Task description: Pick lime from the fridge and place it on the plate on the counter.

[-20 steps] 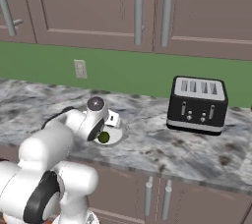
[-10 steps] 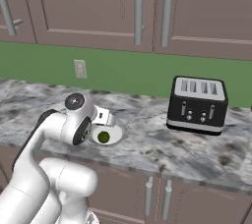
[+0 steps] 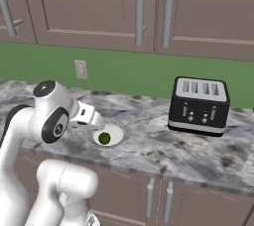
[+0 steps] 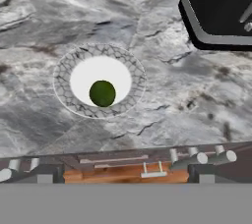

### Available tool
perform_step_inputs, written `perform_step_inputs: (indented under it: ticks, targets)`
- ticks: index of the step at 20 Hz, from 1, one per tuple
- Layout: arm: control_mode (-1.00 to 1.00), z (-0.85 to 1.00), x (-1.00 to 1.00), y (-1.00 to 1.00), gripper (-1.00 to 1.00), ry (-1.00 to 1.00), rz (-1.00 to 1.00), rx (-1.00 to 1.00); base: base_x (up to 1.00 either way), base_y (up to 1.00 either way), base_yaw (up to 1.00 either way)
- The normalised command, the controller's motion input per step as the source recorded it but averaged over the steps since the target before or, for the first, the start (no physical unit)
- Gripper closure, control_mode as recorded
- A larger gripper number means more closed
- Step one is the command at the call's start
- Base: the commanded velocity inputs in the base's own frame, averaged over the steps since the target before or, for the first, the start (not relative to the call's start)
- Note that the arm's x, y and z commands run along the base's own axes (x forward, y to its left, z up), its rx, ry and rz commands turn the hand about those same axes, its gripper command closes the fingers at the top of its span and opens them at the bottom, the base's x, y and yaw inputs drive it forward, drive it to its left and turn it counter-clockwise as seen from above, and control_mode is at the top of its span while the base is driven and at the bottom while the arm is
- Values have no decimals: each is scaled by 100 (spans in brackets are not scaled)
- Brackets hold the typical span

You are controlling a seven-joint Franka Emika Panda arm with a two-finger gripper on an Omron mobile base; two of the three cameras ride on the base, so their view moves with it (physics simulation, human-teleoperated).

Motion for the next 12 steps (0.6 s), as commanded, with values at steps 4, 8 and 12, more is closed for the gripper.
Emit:
perform_step_inputs:
  ticks: [4,8,12]
  targets:
    - [-100,11,-87,0,-100,5,-7,-7,0,0,0]
    - [-100,0,-81,0,-100,0,-5,-7,0,0,0]
    - [-100,0,-78,0,-100,0,-3,-6,0,0,0]
